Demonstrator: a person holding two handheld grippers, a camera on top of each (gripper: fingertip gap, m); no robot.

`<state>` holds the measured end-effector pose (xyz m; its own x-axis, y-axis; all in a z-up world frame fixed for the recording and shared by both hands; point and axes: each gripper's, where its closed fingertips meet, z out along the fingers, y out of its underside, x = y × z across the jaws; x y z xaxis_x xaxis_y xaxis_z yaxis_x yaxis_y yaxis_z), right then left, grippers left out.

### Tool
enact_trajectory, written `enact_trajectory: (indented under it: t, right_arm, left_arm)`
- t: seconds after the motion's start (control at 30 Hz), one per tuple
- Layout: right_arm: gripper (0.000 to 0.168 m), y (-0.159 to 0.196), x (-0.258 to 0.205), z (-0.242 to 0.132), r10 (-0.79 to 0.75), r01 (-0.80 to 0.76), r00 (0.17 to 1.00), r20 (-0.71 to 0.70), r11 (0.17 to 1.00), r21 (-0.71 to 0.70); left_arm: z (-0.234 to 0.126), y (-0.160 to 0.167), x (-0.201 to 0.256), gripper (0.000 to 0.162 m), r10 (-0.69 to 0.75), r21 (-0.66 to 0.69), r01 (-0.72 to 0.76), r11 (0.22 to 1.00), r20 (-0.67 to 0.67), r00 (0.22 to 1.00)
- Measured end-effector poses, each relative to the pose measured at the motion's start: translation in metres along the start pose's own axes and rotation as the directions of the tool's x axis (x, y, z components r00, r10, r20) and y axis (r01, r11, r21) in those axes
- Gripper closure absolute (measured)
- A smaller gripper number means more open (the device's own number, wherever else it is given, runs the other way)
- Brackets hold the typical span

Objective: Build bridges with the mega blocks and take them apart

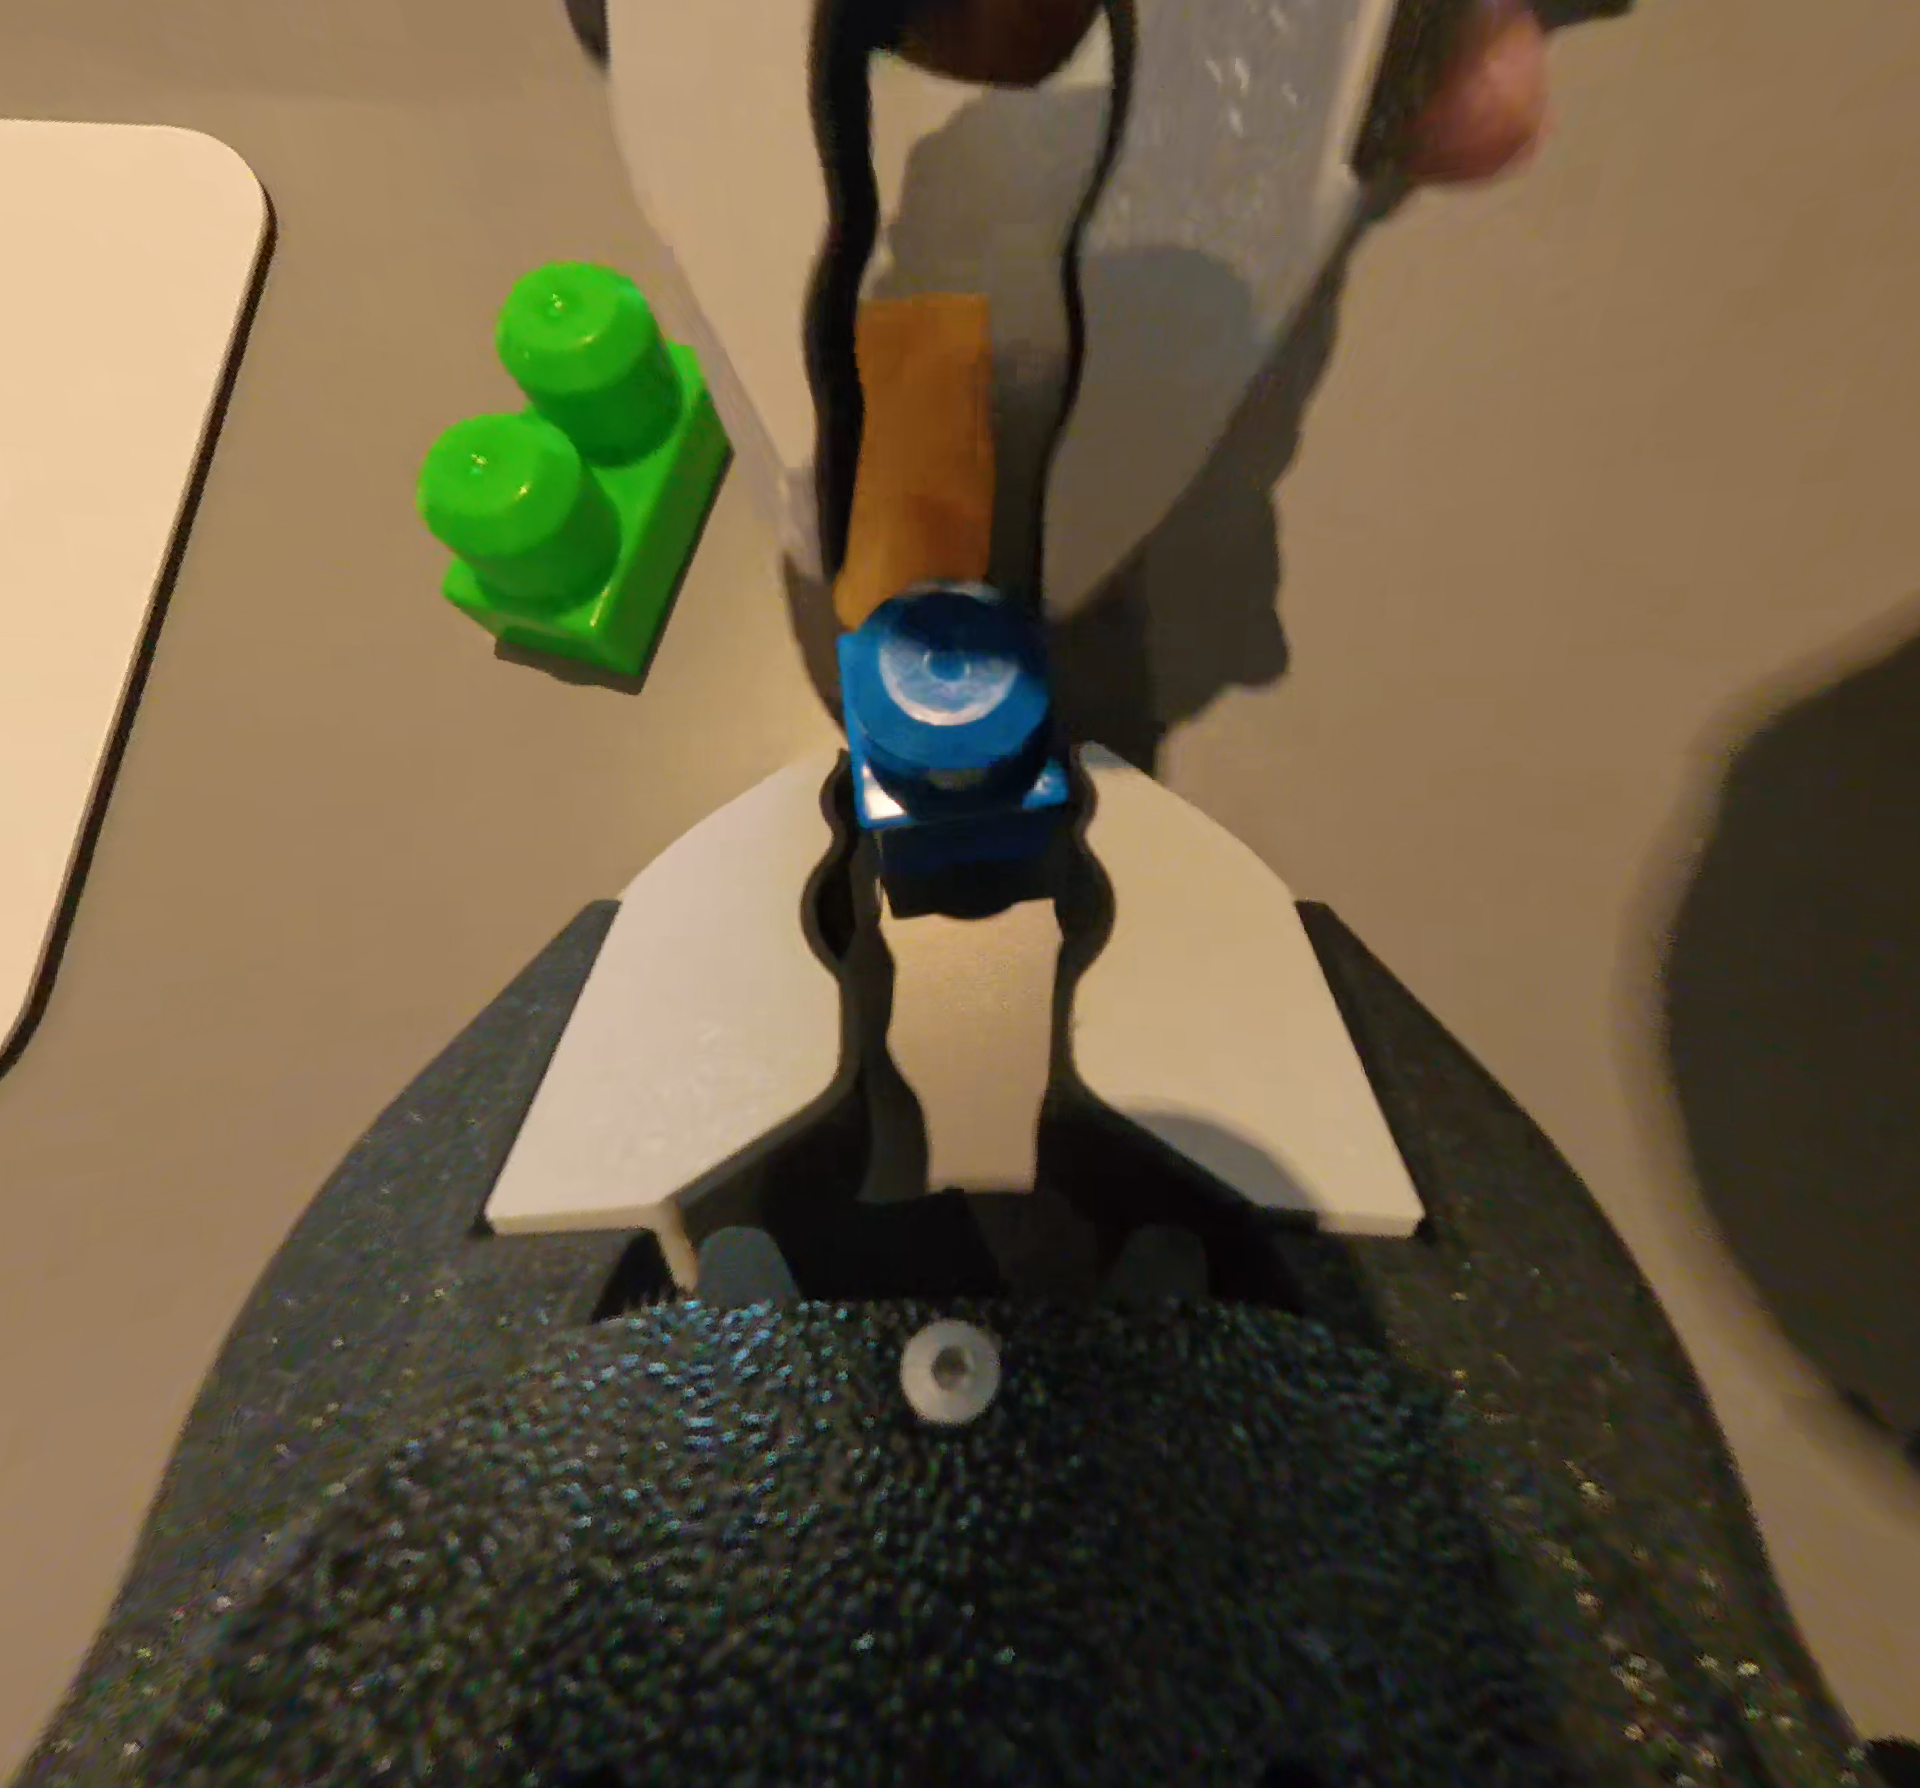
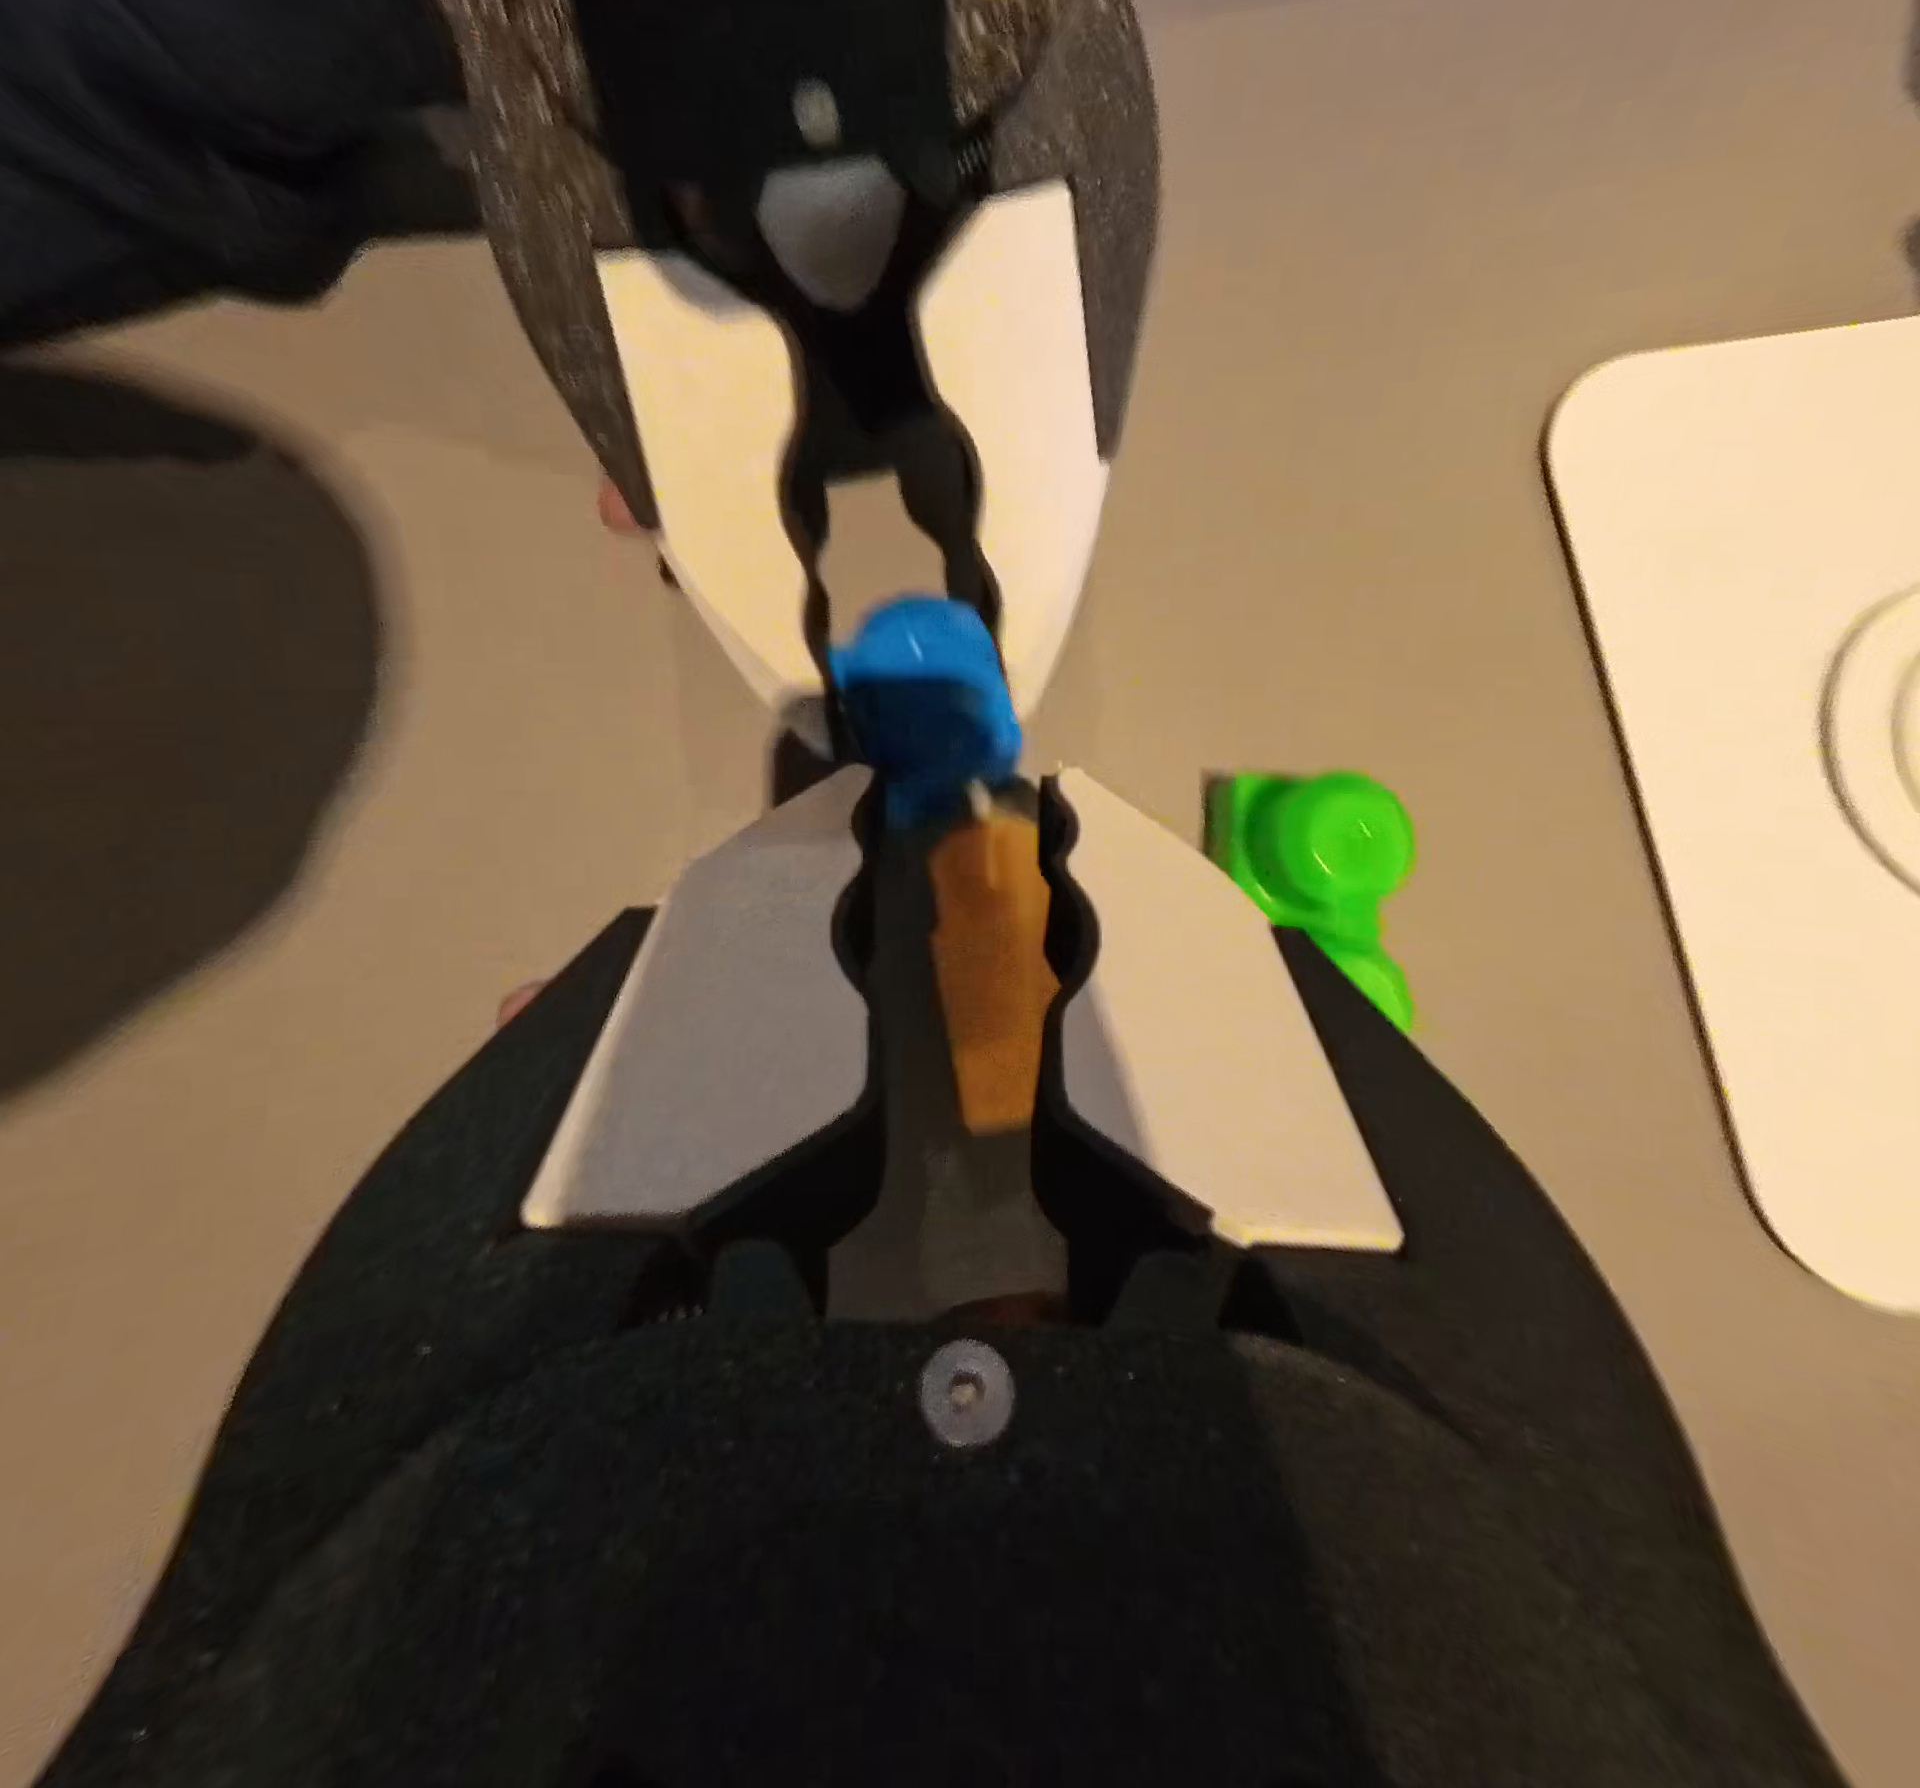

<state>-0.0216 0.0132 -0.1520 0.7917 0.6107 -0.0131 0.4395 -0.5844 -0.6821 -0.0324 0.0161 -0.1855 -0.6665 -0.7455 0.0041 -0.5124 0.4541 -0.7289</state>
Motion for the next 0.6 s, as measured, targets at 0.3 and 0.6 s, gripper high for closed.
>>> enact_trajectory:
  t: [0.3,0.6]
  right_arm:
    - [0.133,0.03,0.015,-0.023,-0.036,0.036,0.999,-0.001,0.998,-0.048]
    - [0.129,0.044,0.01,0.0,-0.205,0.198,0.979,0.007,0.937,-0.288]
  left_arm:
    - [0.0,0.0,0.001,0.125,-0.004,0.027,0.004,1.0,-0.027,1.0]
    - [0.0,-0.001,0.002,0.125,-0.005,0.034,0.006,0.999,-0.032,0.999]
